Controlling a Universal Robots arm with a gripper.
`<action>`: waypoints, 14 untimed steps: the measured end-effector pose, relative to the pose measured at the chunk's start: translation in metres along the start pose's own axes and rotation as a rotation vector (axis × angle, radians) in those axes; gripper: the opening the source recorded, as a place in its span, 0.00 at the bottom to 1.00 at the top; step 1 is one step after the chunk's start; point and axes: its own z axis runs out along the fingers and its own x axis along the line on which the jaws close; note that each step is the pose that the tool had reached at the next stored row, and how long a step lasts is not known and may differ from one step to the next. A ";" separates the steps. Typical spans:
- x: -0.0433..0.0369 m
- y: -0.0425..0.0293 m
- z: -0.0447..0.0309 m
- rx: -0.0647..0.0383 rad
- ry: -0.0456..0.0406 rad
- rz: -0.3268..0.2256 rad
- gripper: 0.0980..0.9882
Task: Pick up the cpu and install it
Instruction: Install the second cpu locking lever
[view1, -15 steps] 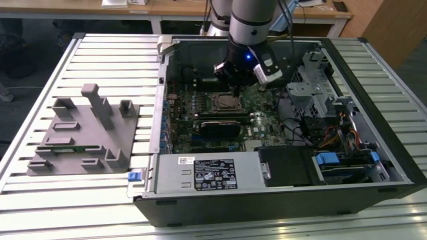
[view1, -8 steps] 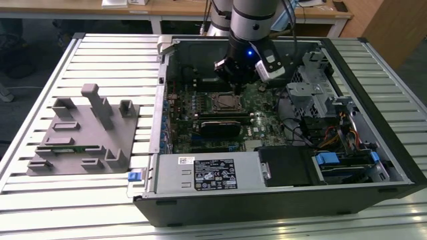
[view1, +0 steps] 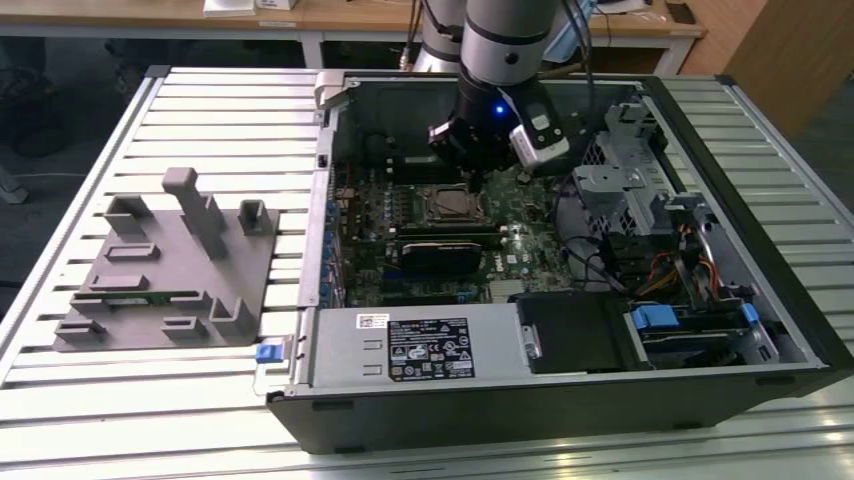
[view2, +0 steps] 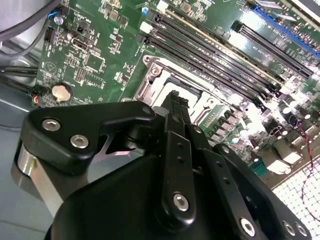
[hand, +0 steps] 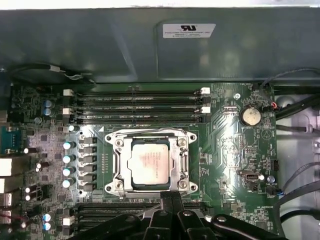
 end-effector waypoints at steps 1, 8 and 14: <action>0.0001 -0.0003 0.0008 0.000 -0.0002 0.003 0.01; 0.0001 -0.0019 0.0060 0.000 0.0027 0.004 0.01; 0.0002 -0.0069 0.0059 0.000 0.0025 0.004 0.01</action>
